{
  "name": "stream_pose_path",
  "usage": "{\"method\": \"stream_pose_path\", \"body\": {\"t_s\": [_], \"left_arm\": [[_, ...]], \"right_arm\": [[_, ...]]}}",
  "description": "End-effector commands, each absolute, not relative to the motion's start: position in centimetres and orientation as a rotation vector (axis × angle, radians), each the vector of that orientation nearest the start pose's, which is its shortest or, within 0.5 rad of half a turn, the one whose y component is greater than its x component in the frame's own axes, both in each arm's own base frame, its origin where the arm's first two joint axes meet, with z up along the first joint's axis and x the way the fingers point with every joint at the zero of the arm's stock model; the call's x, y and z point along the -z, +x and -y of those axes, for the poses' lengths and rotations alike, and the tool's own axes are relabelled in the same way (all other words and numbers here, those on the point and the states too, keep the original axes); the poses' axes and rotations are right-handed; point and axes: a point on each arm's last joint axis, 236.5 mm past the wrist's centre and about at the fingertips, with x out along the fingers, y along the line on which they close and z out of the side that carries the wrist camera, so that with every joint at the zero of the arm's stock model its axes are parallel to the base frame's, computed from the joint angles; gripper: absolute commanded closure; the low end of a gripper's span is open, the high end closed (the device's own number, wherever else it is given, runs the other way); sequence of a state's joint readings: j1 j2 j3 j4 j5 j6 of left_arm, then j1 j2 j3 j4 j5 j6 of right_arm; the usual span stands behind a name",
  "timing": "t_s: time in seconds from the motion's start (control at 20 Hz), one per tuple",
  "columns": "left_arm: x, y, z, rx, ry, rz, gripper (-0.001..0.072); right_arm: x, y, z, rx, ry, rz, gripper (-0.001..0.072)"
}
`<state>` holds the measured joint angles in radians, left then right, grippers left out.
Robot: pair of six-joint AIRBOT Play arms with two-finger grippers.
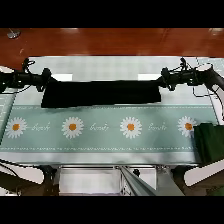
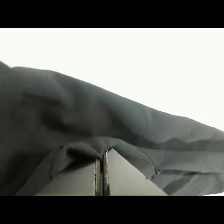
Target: Fold the shirts.
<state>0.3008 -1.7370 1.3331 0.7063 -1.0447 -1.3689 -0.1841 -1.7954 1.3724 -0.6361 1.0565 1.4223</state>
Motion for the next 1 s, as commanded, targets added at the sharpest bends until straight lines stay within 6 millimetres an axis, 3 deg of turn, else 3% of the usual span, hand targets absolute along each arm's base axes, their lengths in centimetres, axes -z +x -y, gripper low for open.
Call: {"method": "stream_pose_path", "body": {"t_s": [0.0, 0.05, 0.15, 0.25, 0.4, 0.5, 0.65, 0.8, 0.95], "left_arm": [[5.5, 49.4, 1.8, 0.199, -0.88, -1.165, 0.0428], [5.2, 48.7, 2.2, 0.225, -0.875, -1.197, 0.0019], [4.7, 47.0, 0.1, 0.214, -0.805, -1.28, 0.0006], [5.1, 43.5, -4.9, 0.055, -0.76, -1.42, 0.0007], [4.7, 39.1, -10.2, -0.091, -0.692, -1.466, 0.0007], [4.0, 39.3, -10.9, -0.135, -0.699, -1.335, 0.0007], [1.1, 40.9, -8.2, -0.089, -0.7, -1.078, 0.0007], [-2.5, 40.7, -2.5, 0.067, -0.695, -0.968, 0.0007], [-4.9, 40.3, 2.5, 0.183, -0.63, -0.948, 0.0007]], "right_arm": [[5.5, 50.8, -8.0, -0.282, 1.01, -1.197, 0.0326], [4.7, 50.9, -8.1, -0.315, 1.025, -1.184, 0.0089], [2.7, 50.8, -6.9, -0.369, 1.025, -1.174, 0.0094], [1.4, 50.2, -3.7, -0.351, 1.018, -1.16, 0.0094], [3.7, 47.5, 0.9, -0.207, 0.98, -1.262, 0.0094], [5.6, 46.1, 1.0, -0.152, 0.953, -1.334, 0.0094], [7.4, 45.3, -1.7, -0.193, 0.919, -1.42, 0.0095], [9.0, 44.4, -4.7, -0.238, 0.895, -1.503, 0.0095], [10.1, 43.9, -6.5, -0.247, 0.894, -1.55, 0.0095]]}}
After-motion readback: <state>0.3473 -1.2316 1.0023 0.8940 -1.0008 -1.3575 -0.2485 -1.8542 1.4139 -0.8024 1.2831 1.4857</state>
